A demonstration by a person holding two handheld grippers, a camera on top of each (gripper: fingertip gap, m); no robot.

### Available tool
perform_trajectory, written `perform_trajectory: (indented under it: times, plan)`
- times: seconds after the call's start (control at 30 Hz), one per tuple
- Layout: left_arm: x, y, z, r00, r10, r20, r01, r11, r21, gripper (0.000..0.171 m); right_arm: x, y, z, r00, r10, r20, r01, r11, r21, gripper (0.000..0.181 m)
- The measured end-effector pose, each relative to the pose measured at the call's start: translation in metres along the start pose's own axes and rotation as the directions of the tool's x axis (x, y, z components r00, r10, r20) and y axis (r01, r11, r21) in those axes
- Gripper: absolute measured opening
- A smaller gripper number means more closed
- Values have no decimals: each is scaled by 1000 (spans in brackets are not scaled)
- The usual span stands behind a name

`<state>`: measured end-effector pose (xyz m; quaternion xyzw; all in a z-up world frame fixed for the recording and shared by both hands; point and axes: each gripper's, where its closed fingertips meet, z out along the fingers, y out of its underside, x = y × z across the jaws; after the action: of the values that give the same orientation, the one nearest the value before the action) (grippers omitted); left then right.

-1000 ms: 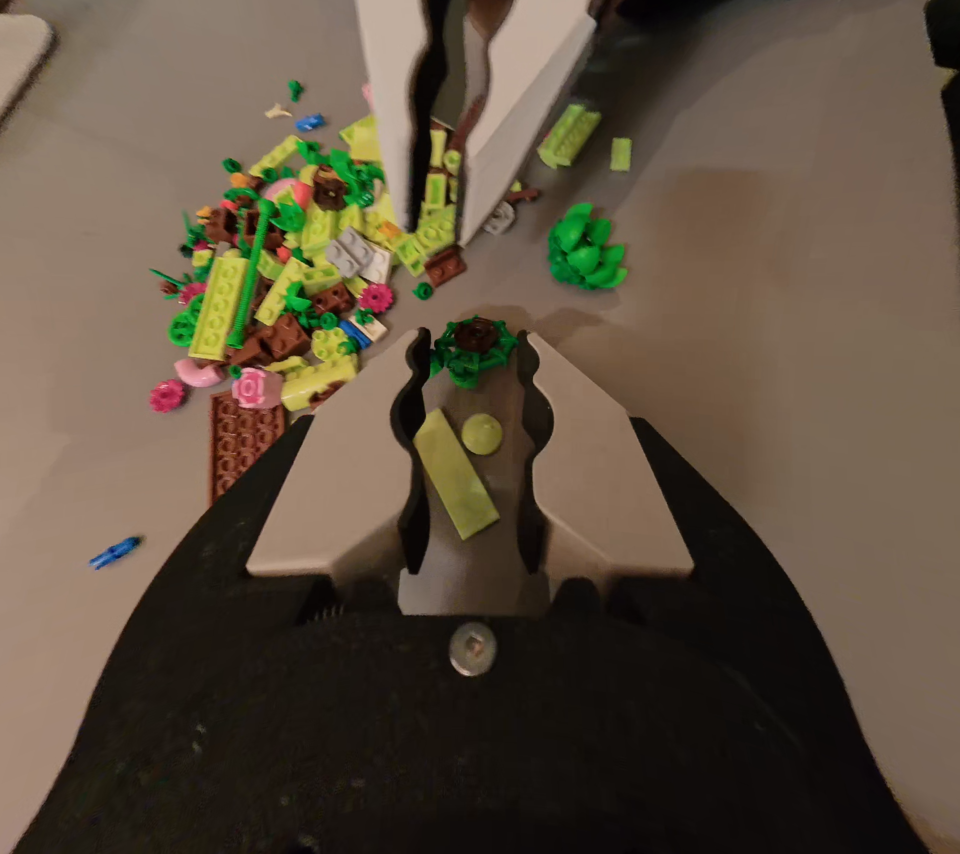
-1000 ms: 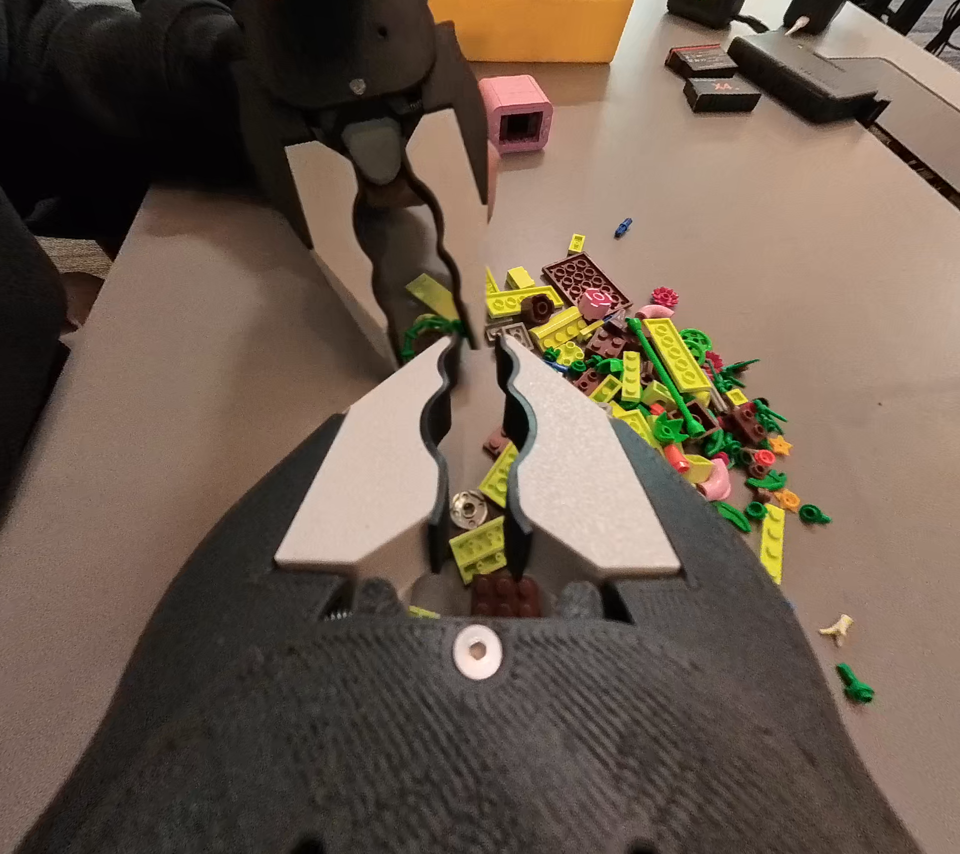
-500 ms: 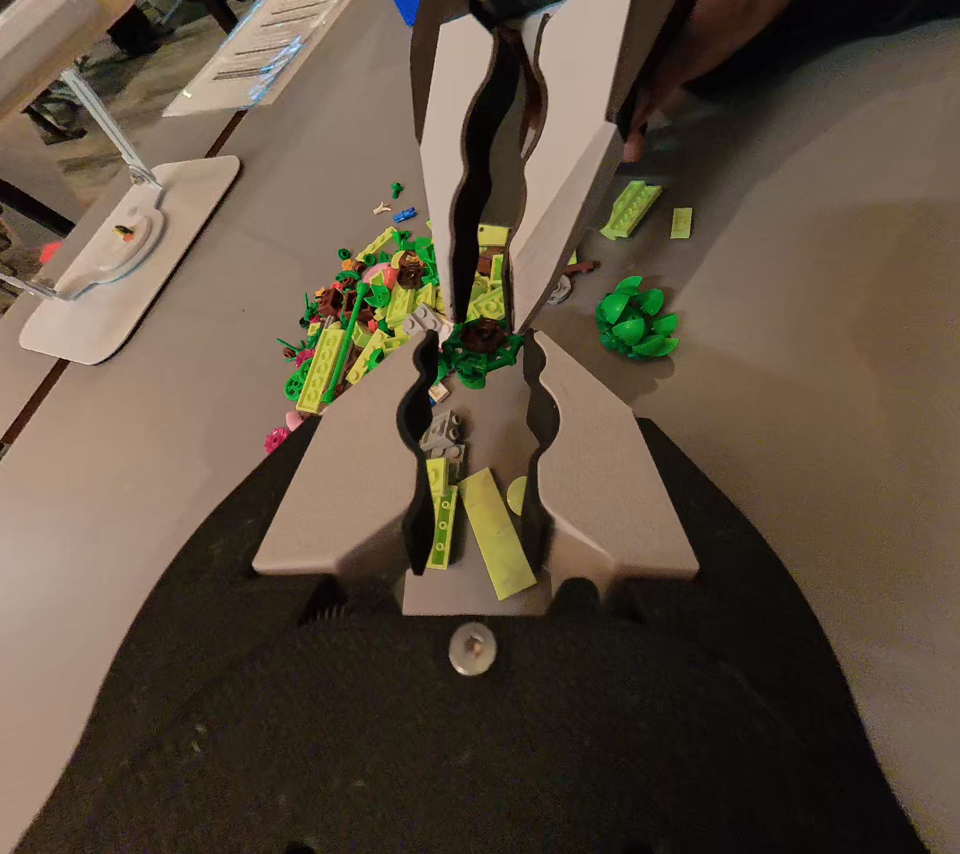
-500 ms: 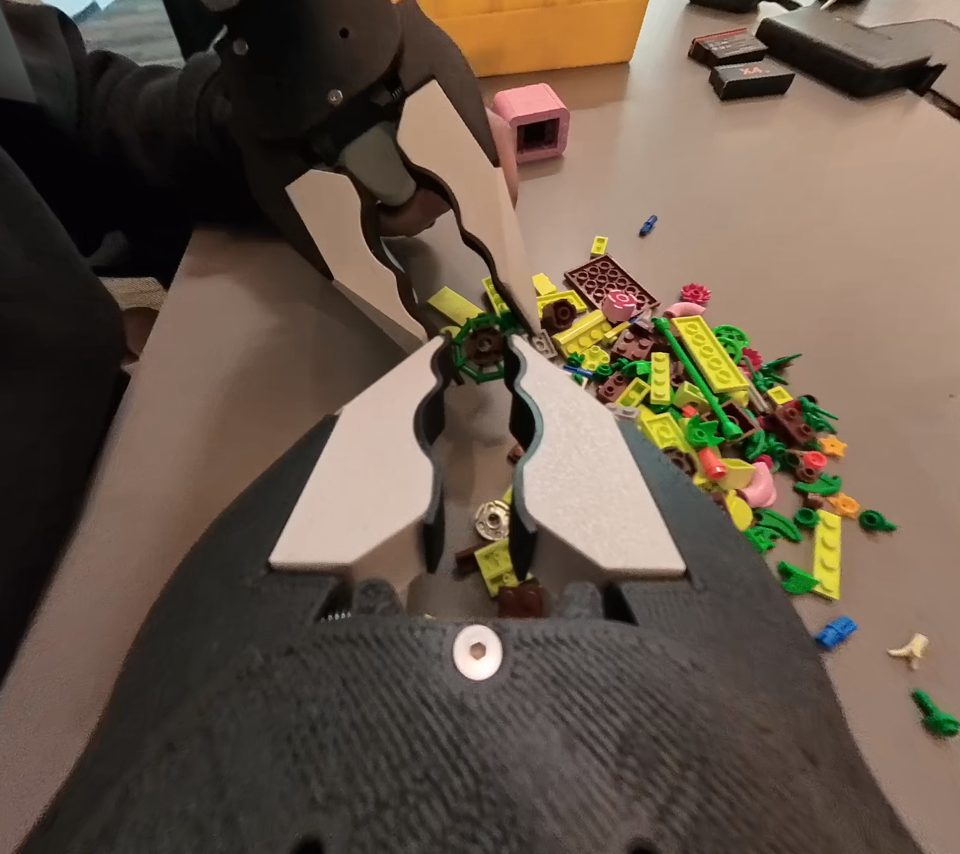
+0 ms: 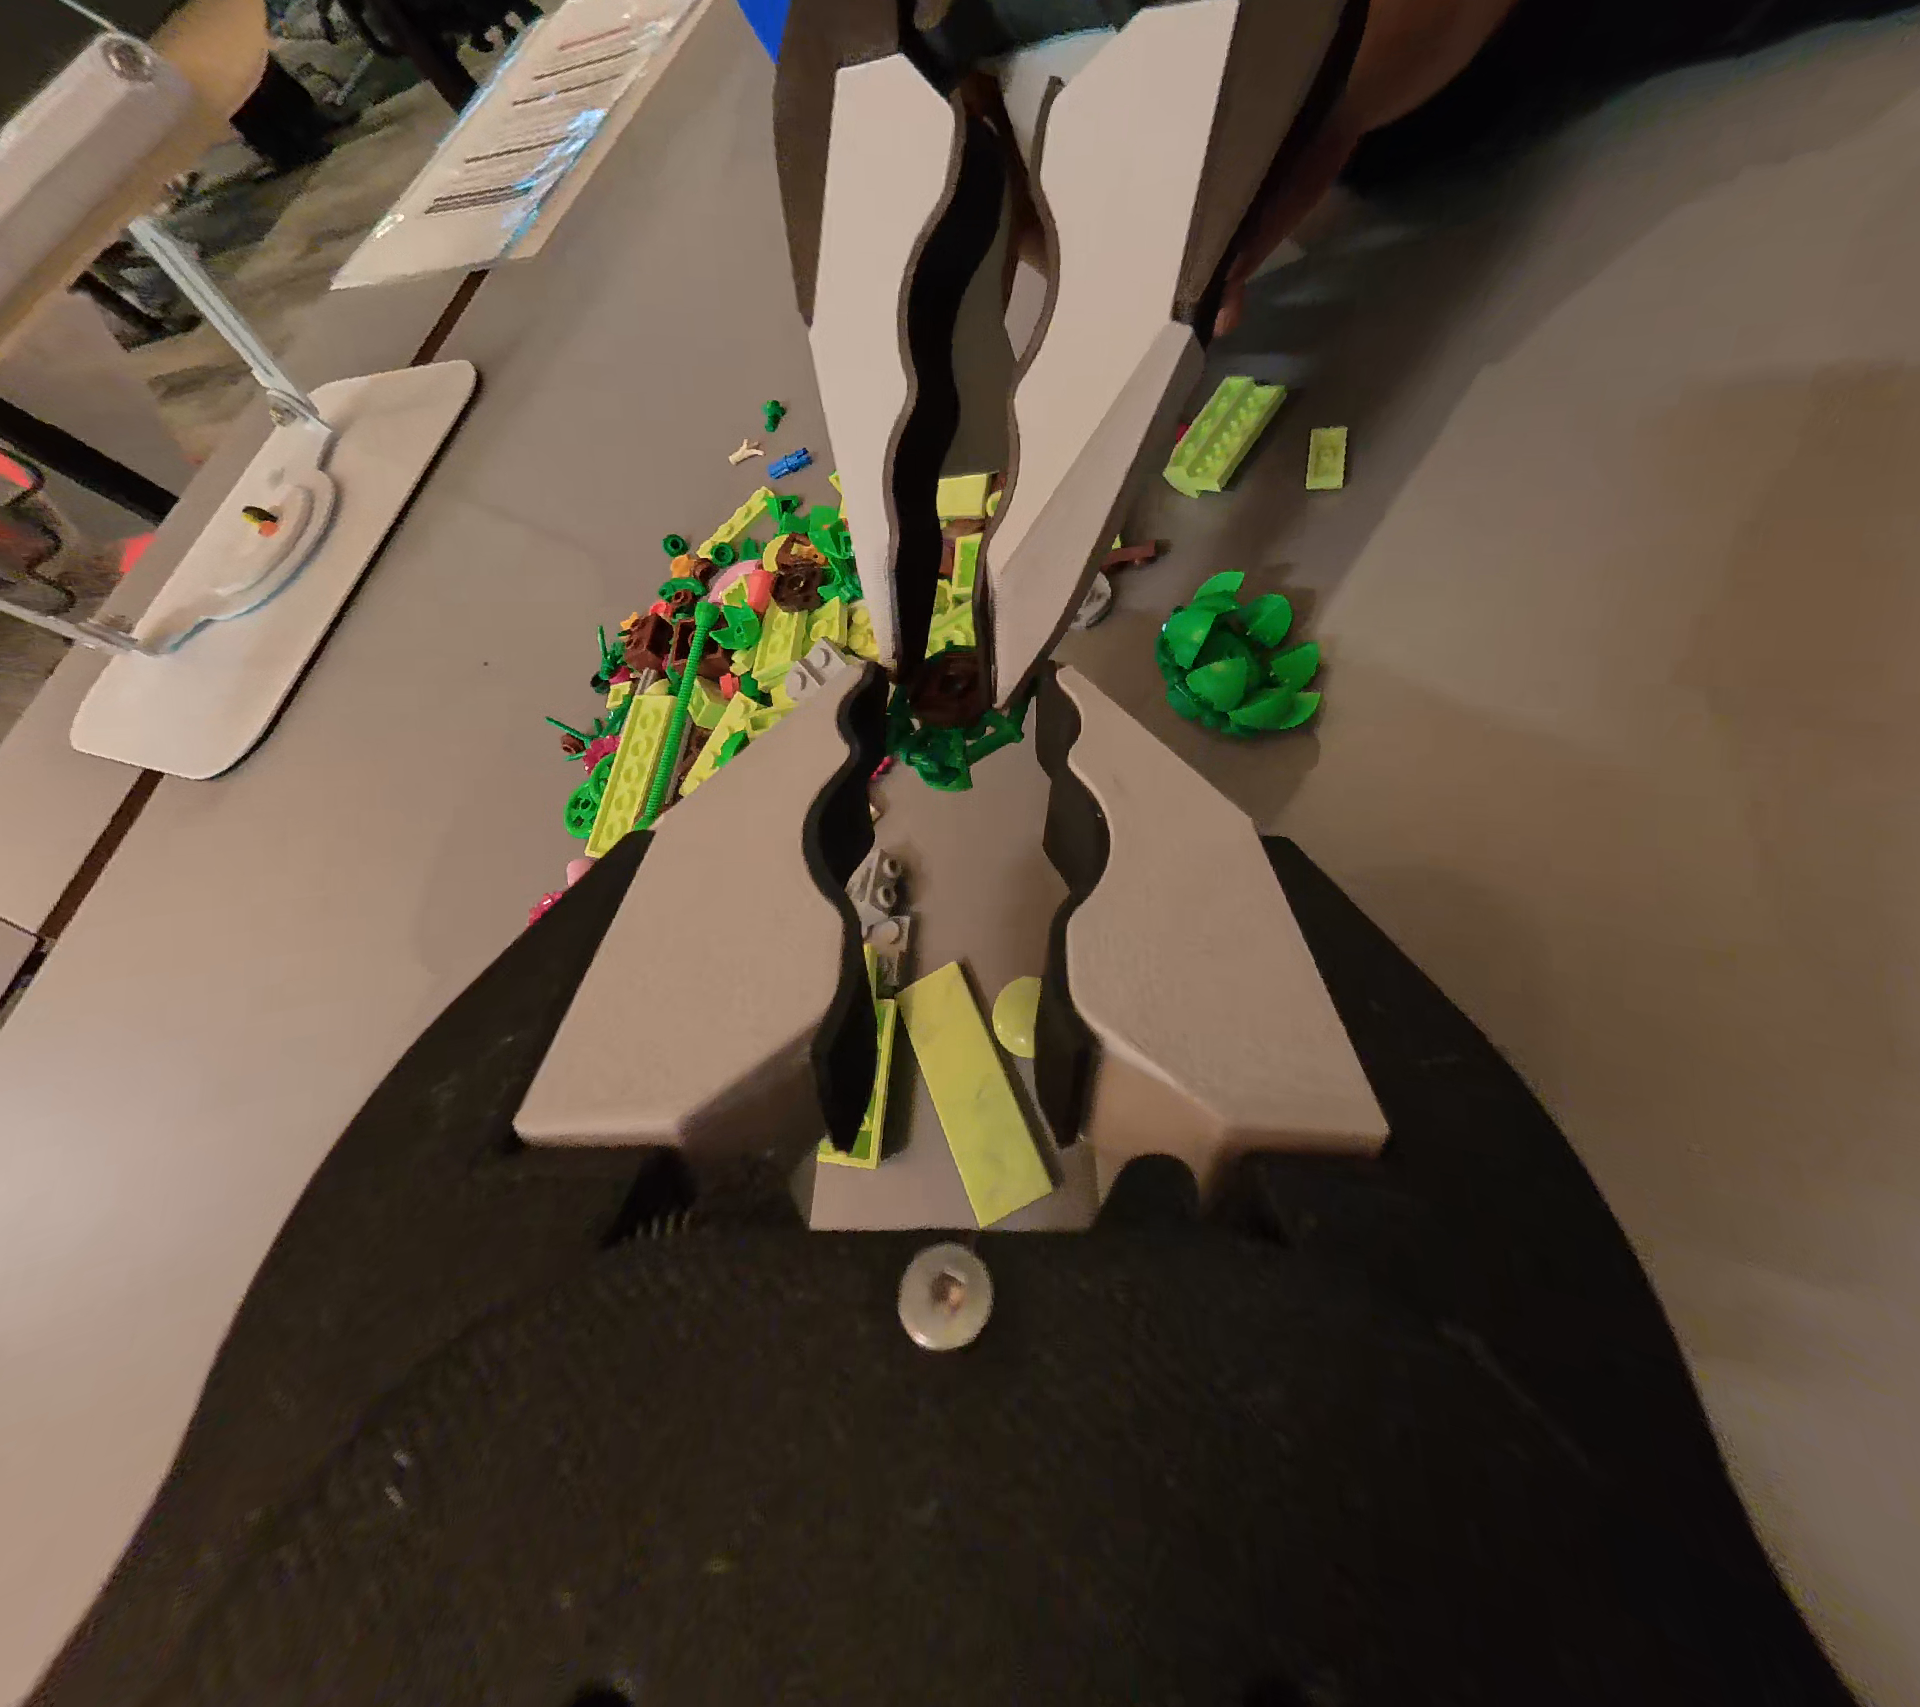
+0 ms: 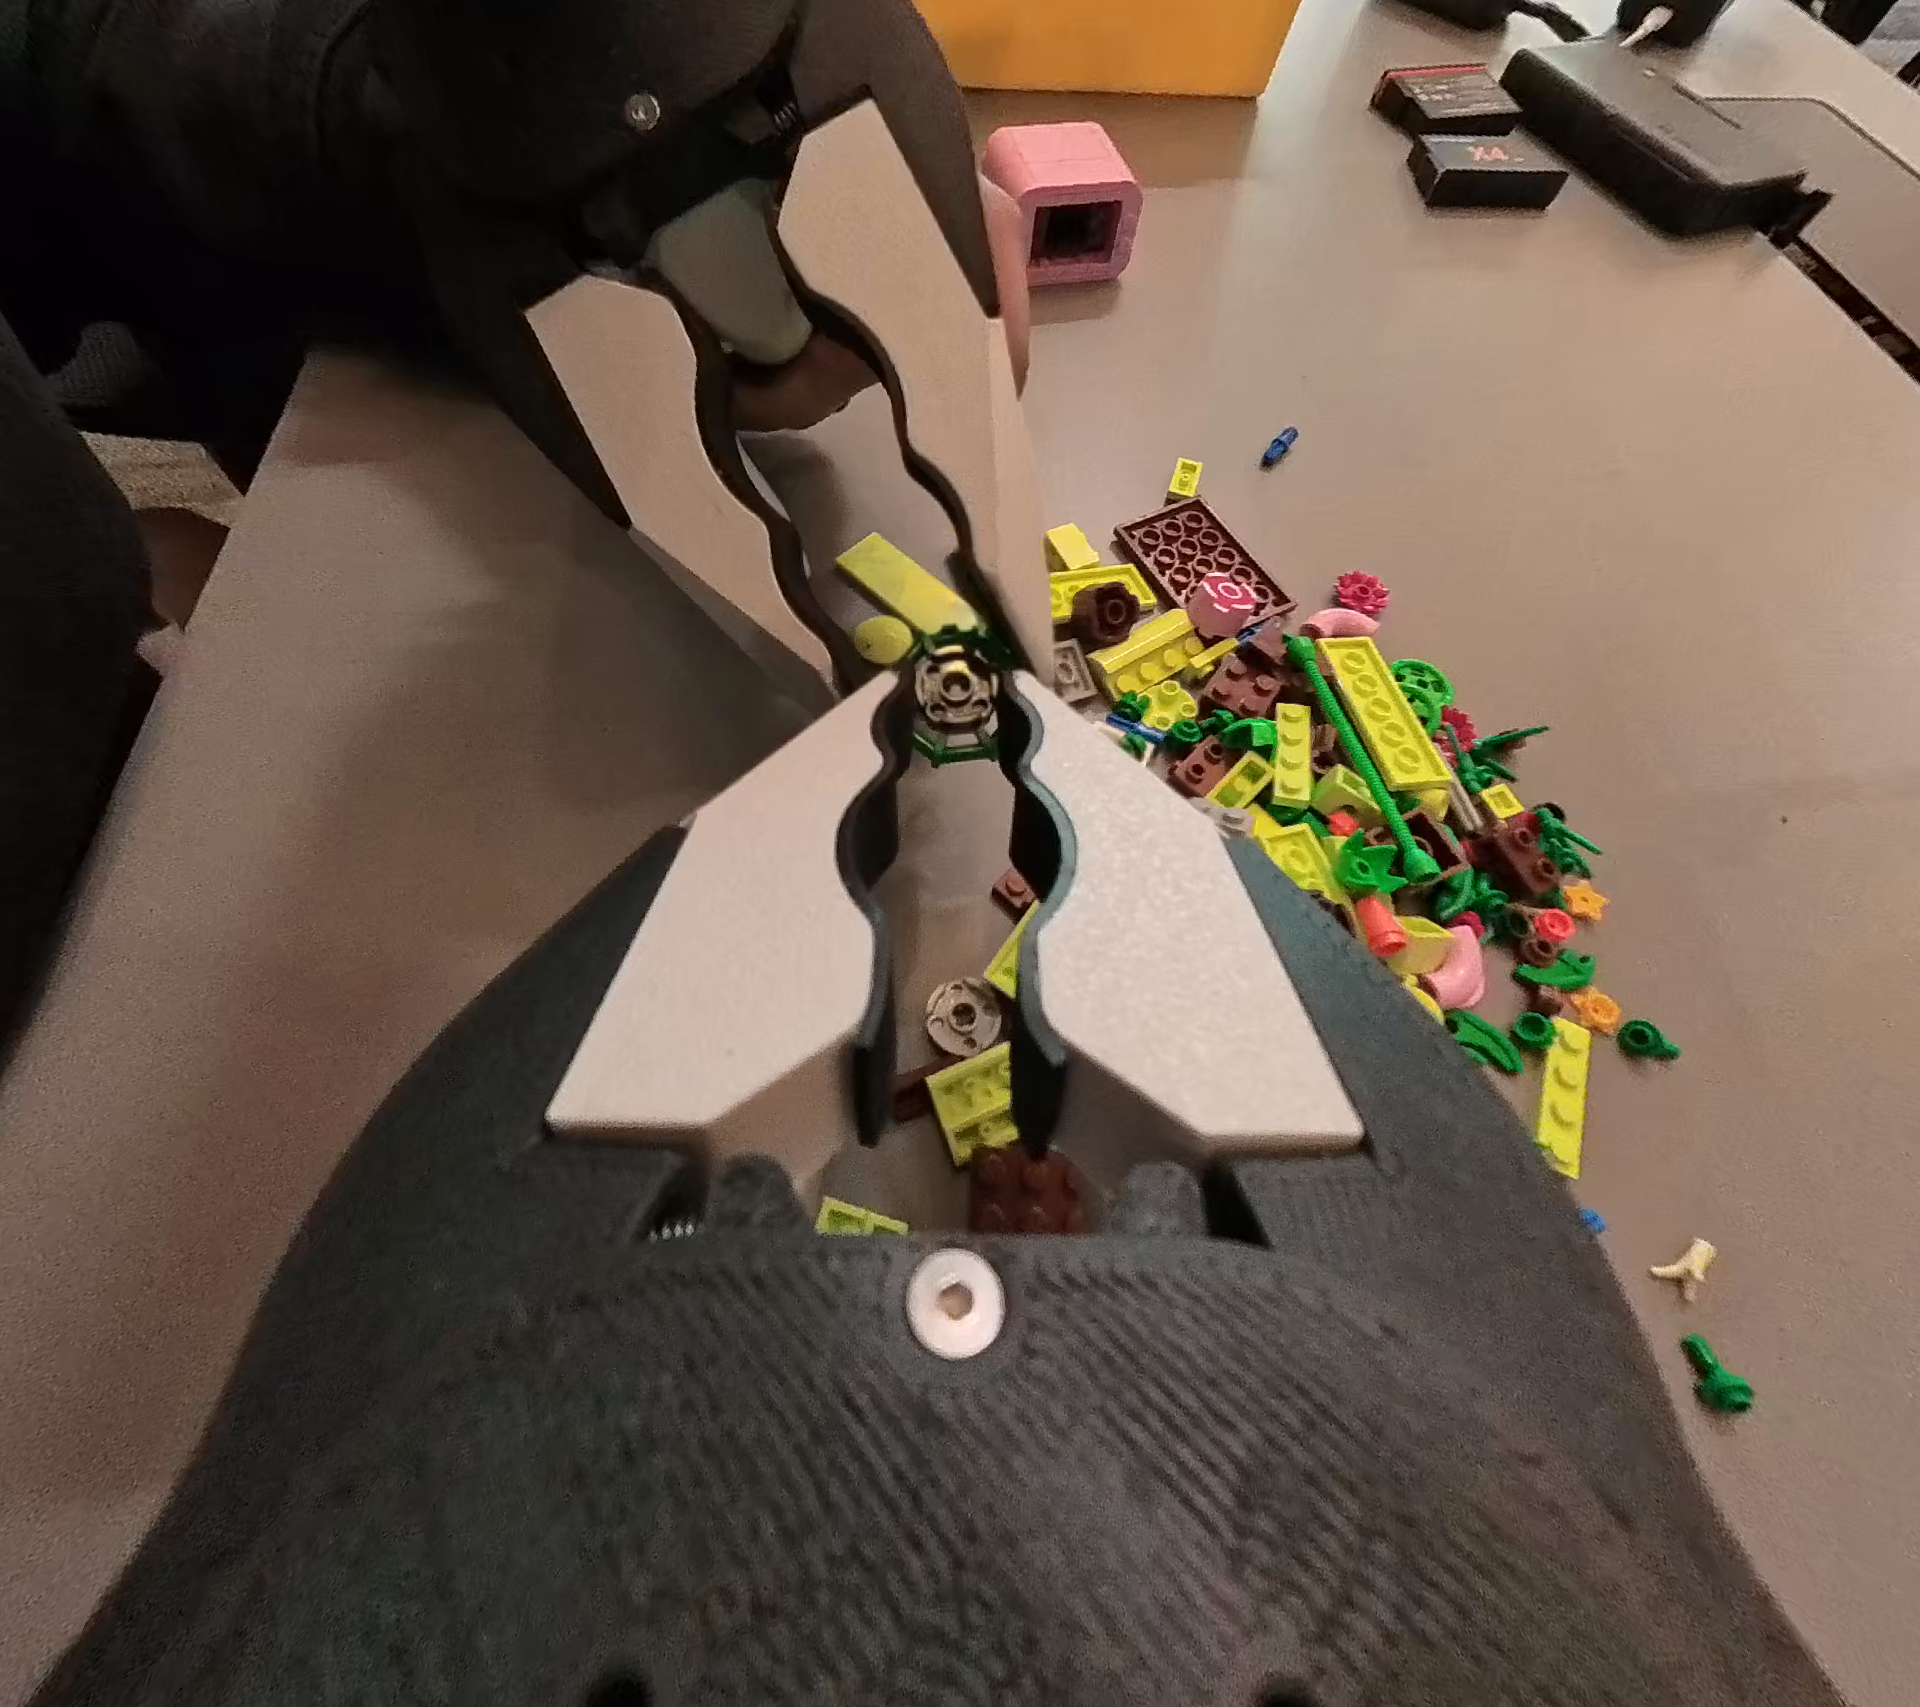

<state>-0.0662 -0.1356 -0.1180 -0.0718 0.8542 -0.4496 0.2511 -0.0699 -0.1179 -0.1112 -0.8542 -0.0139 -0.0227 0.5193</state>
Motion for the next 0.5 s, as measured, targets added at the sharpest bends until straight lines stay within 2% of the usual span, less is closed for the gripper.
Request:
perform_trajectory:
  times: [0.17,0.4,0.5]
  plan:
    - [6,10,6,999,-12,-38,10,999,-39,24,-1,12,6,999,-41,-17,40,996,-83,12]
    - [16,24,13,995,-17,-94,6,993,-119,26,-5,30,12,999,35,21,-31,984,-174,12]
    - [15,22,9,995,-32,-99,23,995,-97,31,-3,37,14,998,54,24,-48,979,-199,12]
